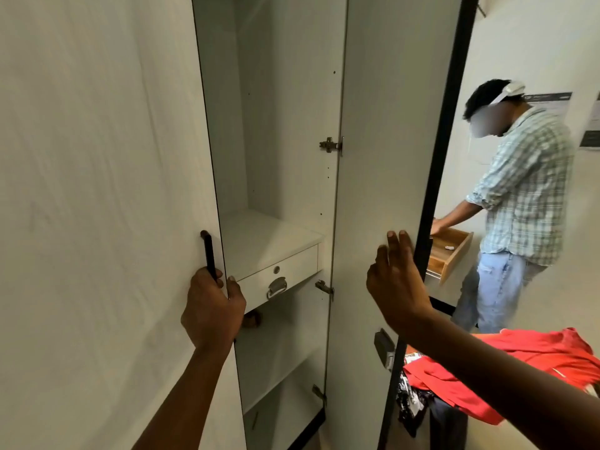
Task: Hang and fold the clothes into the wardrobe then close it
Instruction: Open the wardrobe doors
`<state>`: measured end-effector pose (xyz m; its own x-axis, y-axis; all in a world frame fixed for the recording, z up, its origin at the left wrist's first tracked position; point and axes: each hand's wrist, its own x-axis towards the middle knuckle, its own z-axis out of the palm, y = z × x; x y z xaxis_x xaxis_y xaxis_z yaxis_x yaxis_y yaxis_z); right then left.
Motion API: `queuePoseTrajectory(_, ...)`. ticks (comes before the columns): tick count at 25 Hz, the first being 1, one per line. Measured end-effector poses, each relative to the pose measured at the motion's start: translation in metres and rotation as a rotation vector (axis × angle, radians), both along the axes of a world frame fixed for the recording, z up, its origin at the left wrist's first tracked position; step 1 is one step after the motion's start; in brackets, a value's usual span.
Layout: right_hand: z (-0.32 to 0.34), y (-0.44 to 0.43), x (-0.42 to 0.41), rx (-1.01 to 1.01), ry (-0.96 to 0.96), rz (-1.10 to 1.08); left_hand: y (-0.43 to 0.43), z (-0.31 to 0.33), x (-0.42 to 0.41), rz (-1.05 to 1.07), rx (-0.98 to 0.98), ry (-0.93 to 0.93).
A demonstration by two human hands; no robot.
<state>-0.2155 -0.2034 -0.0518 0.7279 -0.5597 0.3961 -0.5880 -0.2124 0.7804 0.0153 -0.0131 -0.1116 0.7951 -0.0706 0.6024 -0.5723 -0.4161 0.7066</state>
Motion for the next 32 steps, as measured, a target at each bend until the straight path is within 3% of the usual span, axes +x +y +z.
queuePoseTrajectory(10, 0.032, -0.130, 0.023, -0.022, 0.091, 0.067, 0.004, -0.004, -0.015, 0.040, -0.016, -0.074)
queuePoseTrajectory(15, 0.029, -0.174, 0.045, 0.037, 0.068, 0.143, -0.008, -0.007, -0.017, 0.071, -0.029, 0.008)
queuePoseTrajectory(20, 0.025, -0.225, 0.081, 0.026, 0.096, 0.217, -0.019, -0.004, -0.019, 0.180, -0.040, 0.001)
queuePoseTrajectory(32, 0.005, -0.328, 0.143, -0.026, 0.029, 0.470, -0.057, 0.001, -0.052, 0.493, -0.026, 0.196)
